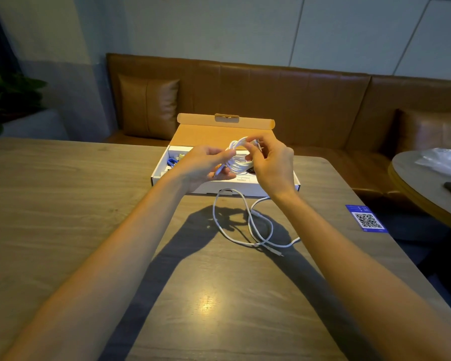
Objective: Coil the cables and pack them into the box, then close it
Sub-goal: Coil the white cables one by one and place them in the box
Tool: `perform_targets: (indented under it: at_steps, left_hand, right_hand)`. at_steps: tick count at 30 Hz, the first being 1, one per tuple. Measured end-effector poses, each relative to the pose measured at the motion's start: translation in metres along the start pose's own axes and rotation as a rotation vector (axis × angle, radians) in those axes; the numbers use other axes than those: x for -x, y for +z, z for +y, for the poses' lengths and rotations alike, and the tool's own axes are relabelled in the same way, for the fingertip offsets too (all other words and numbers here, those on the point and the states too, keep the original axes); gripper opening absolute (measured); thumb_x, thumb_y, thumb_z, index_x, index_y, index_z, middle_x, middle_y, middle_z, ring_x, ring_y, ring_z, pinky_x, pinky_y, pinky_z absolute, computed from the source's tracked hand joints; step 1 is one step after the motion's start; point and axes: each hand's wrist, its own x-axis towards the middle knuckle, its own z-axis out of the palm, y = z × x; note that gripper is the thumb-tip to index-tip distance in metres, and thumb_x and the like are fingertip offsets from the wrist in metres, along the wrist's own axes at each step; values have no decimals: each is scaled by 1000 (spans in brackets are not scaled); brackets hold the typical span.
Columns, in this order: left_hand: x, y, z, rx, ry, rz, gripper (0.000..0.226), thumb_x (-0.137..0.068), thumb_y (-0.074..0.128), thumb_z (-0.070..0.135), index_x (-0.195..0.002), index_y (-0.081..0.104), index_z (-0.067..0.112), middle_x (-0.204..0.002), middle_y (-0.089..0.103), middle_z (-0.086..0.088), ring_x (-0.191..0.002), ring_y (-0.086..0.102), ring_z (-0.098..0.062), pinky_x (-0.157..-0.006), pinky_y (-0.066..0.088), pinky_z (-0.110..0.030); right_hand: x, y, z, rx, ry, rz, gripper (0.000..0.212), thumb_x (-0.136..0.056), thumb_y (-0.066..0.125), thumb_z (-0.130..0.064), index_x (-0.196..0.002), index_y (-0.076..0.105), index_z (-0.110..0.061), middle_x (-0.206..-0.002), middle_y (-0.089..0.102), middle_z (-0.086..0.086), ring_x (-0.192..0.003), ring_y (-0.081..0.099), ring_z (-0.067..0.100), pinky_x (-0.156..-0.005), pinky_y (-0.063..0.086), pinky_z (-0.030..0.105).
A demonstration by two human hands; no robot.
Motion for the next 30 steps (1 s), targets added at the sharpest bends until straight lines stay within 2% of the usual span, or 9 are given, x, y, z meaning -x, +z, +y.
perform_targets:
  at_steps: [3,7,10,13,17,22,26,28,30]
  left_hand:
    - [3,-9,4,129,-90,-78,26,-93,67,12,-116,70,1,-112,73,-17,-88,75,-23,-74,62,-31]
    - [8,-18,7,295,-193,-164,27,-93,64,3,-119,65,-2,-112,73,-20,-90,75,-24,-82,62,-35]
    - [9,-23,9,423,-207,-109,24,-93,63,0,-116,66,-3,-110,73,-20,-92,75,-27,-77,63,-35]
    - [11,-17,8,500,-221,-116,19,-88,68,3,-108,70,0,-107,74,-19,-96,73,-29,-84,61,-41]
    - [9,-5,0,372,-162,-158,41,-72,81,23,-110,74,9,-104,72,-9,-90,64,-16,-72,53,-25]
    - [5,4,-4,133,-10,-12,44,-73,79,37,-106,76,7,-83,67,-4,-77,53,-15,-61,49,-22]
    - [1,12,-5,-31,104,87,44,-76,73,53,-102,76,18,-85,69,4,-86,55,-16,-74,47,-32]
    - [1,12,-5,-36,142,57,41,-77,73,56,-100,77,22,-95,75,-2,-101,62,-25,-86,51,-41]
    - [2,11,-5,30,153,11,34,-80,73,50,-98,76,21,-102,75,-10,-103,63,-31,-91,51,-42]
  right_hand:
    - [2,-2,8,106,-61,-33,18,-98,63,-16,-115,63,-14,-106,73,3,-90,72,15,-74,63,30]
    - [2,-5,15,203,-157,-65,18,-98,61,-10,-116,61,-10,-108,72,8,-92,69,19,-76,61,29]
    - [0,-7,19,237,-178,-109,17,-98,60,-7,-115,60,-8,-107,71,11,-91,67,21,-71,55,24]
    - [2,-4,21,207,-153,-83,14,-100,58,-10,-114,58,-9,-100,70,9,-82,65,17,-62,50,18]
    - [4,3,15,180,-137,-50,17,-100,60,-16,-116,55,-11,-97,60,-6,-77,61,7,-63,53,20]
    - [6,2,11,184,-121,-85,28,-93,70,-11,-117,56,-10,-100,61,-3,-83,59,8,-66,51,11]
    - [7,0,10,144,-114,-83,31,-89,73,-8,-116,59,-11,-101,67,1,-81,64,12,-69,57,22]
    - [6,0,10,116,-113,-78,29,-90,72,-8,-116,61,-12,-97,67,-2,-78,66,13,-66,59,24]
    - [4,-2,11,107,-145,-99,24,-93,69,-11,-116,62,-13,-97,70,0,-75,66,11,-63,56,18]
